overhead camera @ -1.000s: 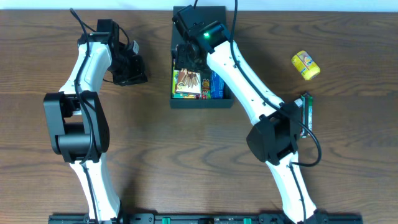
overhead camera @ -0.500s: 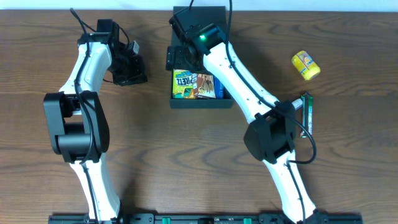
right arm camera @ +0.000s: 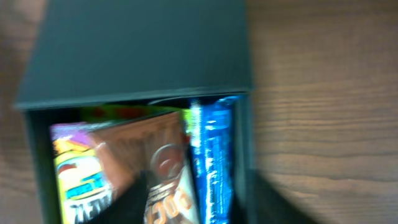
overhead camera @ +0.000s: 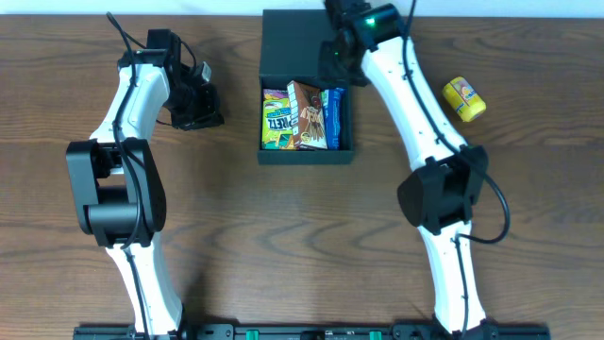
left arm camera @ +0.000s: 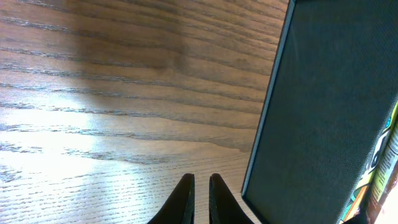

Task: Pack container
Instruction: 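Lower the POCKY box into the black box beside the PRETZ box, then press the POCKY box down into the box with the right gripper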

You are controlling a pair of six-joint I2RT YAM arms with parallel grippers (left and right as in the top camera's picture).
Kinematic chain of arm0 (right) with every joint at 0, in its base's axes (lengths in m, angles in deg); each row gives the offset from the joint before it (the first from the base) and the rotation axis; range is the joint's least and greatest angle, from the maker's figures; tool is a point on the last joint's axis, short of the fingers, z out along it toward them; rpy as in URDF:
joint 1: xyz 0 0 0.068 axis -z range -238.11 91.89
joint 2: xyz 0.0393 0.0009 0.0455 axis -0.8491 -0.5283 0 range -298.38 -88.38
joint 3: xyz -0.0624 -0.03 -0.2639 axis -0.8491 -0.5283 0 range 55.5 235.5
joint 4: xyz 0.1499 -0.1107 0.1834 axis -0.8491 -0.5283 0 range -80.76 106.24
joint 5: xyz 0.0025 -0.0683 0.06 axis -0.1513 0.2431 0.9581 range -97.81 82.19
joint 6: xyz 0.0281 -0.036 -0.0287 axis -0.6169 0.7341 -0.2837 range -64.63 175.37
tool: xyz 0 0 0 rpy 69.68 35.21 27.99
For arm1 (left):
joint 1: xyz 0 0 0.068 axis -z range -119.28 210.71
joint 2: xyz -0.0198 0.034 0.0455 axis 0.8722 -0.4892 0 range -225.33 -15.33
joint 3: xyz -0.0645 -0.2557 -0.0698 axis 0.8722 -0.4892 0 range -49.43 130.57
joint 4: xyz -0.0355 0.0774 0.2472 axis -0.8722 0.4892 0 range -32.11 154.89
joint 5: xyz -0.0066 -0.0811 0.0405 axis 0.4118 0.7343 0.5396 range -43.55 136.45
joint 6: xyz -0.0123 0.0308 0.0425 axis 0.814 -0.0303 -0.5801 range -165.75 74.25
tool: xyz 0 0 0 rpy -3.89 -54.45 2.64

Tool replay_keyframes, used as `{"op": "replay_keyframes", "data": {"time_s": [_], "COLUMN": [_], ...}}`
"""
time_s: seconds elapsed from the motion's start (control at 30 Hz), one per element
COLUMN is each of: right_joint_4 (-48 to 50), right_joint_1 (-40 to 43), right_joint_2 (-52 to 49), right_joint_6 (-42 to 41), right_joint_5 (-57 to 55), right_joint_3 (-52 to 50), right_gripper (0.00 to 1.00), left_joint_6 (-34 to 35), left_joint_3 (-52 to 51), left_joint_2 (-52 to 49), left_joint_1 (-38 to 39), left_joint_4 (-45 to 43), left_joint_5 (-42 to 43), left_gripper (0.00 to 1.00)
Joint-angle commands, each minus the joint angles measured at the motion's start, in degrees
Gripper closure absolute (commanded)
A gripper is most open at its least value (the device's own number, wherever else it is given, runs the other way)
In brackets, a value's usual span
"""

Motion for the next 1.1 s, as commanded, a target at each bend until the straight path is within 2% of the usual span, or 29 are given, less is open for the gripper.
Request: {"op": "replay_keyframes", "data": {"time_s": [0.0,0.2,0.73,1.07], "right_joint_4": [0.48,3.72,9.64,11.37], "right_joint_1": [0.35,0.15,-0.22,-0.5], "right_joint_2": [0.7,0.68,0.68,0.68], "right_joint_6": [2.97,8.37,8.68,8.92], "right_joint_5": [4.79,10.25,10.47,10.71], "right_joint_3": [-4.74,-10.4,-18.29,-19.1], "right_gripper": [0.92,0.95,0.98,0.98], "left_joint_6": [-0.98,-0.33,1.42,2.69], "left_joint_3": [-0.28,-0.28,-0.28,-0.28], "left_joint_2": [-0.81,-0.81,-0.83,-0.83], "left_joint_1": [-0.02,0.31,6.38,8.26], "left_joint_4": [0.2,-0.61,-5.6,-7.5], "left_joint_5": [-0.37,0.09,0.09,0.15], "left_gripper": [0.89,0.9,0.89,0.87]}}
